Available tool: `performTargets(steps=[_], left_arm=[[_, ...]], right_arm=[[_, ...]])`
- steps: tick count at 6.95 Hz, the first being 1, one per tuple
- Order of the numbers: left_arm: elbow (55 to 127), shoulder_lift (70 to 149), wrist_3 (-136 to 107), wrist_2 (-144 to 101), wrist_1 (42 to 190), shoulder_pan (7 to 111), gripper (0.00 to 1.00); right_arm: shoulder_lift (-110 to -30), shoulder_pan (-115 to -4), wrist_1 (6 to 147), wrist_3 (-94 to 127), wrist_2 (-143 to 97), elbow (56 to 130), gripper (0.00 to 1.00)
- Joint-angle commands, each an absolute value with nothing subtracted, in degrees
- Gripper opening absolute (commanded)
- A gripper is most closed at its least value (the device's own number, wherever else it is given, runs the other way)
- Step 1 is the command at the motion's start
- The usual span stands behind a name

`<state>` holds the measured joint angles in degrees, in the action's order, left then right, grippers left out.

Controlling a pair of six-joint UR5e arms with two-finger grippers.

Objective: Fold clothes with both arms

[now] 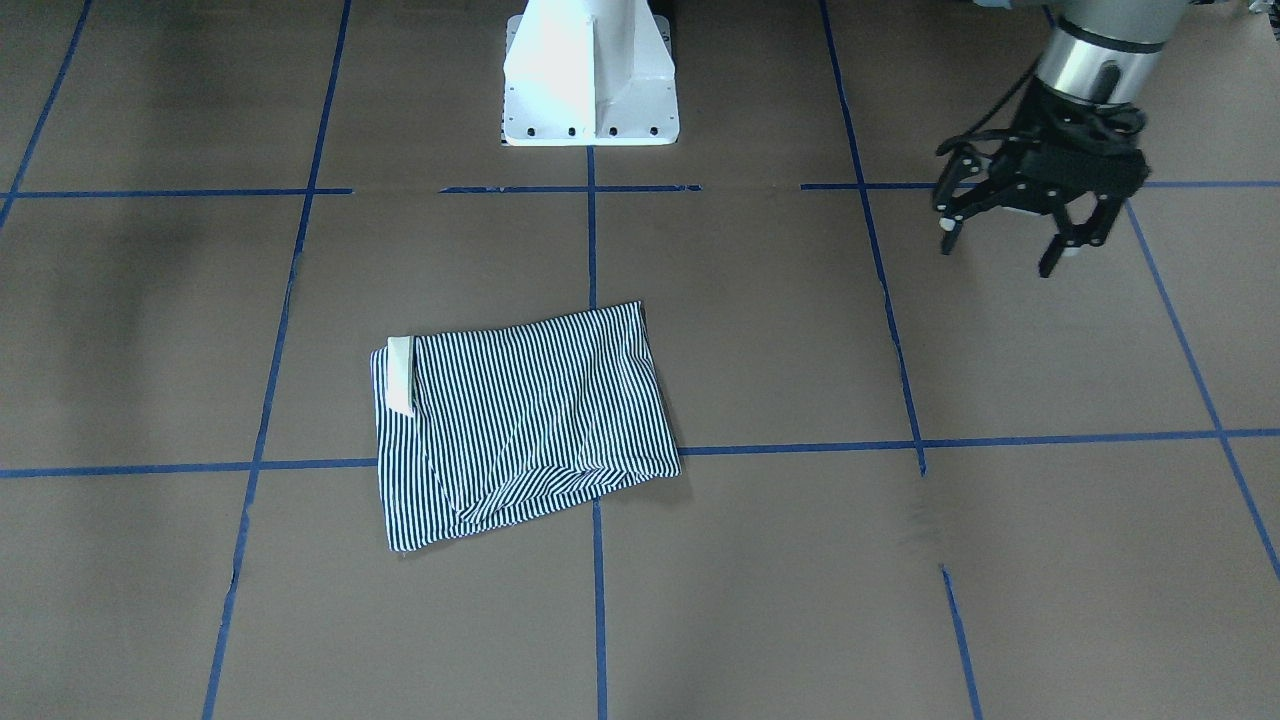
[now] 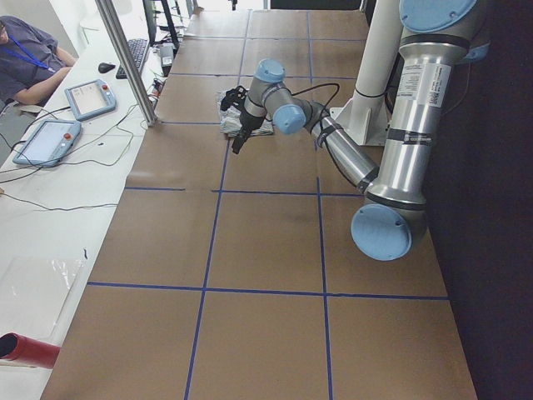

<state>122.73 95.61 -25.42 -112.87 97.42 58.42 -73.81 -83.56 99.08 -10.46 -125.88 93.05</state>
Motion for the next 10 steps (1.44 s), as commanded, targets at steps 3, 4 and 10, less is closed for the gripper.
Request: performTargets(steps=[3,4,10], left_arm=[[103.9,86.7,2.6,-124.4,97.4,81.8,1.0],[99.7,86.9,3.0,-126.5,98.0,87.6,1.0],[94.8,84.5,2.8,-136.8,90.4,89.3,1.0]], right_arm=[[-94.6,-91.5,92.5,-15.5,-127.3,93.3,1.0],[-96.1,-92.3,91.6,-15.3,-130.1,93.3,1.0],[-96.1,-92.2,91.3,-11.3,-131.7,93.8,1.0]])
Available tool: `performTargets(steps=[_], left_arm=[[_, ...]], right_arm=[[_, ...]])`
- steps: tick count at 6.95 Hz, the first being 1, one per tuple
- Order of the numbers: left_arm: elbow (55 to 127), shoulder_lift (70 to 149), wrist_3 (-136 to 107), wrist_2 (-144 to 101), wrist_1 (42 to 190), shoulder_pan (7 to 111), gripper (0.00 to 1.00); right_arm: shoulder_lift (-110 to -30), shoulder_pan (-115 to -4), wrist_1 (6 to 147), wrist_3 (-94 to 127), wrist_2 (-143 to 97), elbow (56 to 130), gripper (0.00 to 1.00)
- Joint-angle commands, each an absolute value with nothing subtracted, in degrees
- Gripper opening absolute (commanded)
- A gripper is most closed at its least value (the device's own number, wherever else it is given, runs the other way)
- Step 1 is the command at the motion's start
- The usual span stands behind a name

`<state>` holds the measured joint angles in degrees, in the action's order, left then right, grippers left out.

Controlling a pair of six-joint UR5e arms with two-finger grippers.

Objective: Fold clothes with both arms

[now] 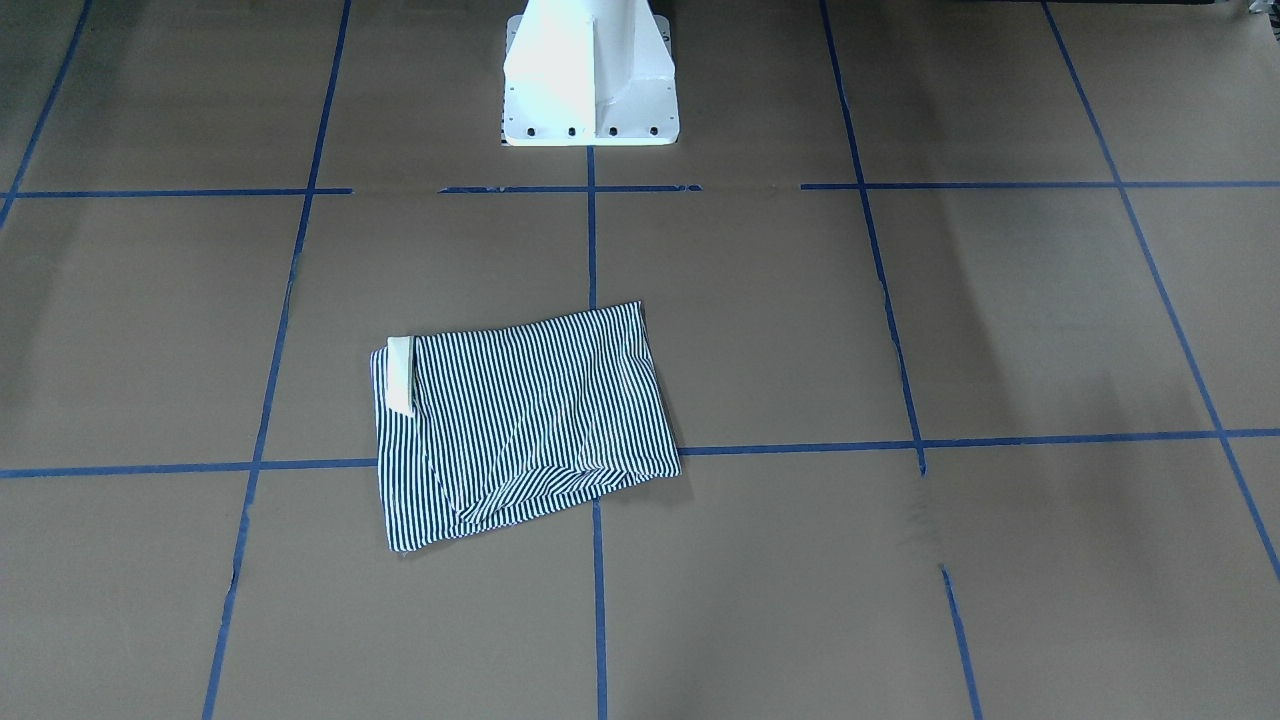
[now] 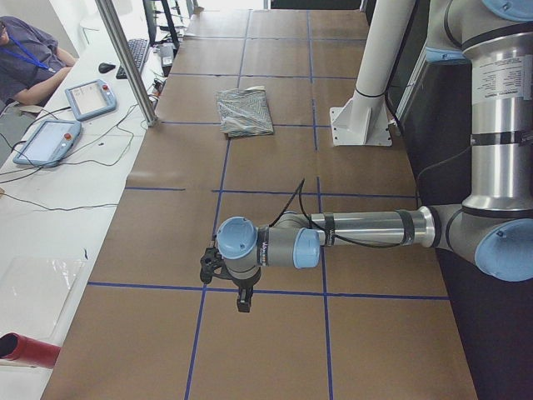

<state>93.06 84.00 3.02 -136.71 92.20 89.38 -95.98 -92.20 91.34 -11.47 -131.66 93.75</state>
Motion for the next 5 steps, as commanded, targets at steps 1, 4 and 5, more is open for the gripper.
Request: performTargets(steps=[1,4,5], left_arm=[[95.4,85.9,2.6,-136.7,90.4,89.3,1.0],[95.6,86.0,2.7,-136.4,91.7,89.1,1.0],[95.5,85.9,2.6,-136.4,94.1,89.1,1.0]], right_arm=[[-96.1,-92.2,91.2,-11.3,-131.7,93.8,1.0],[-96.0,-92.2,91.2,-11.3,-131.6,93.9,1.0],[-95.9,-92.2,91.2,-11.3,-131.6,93.8,1.0]])
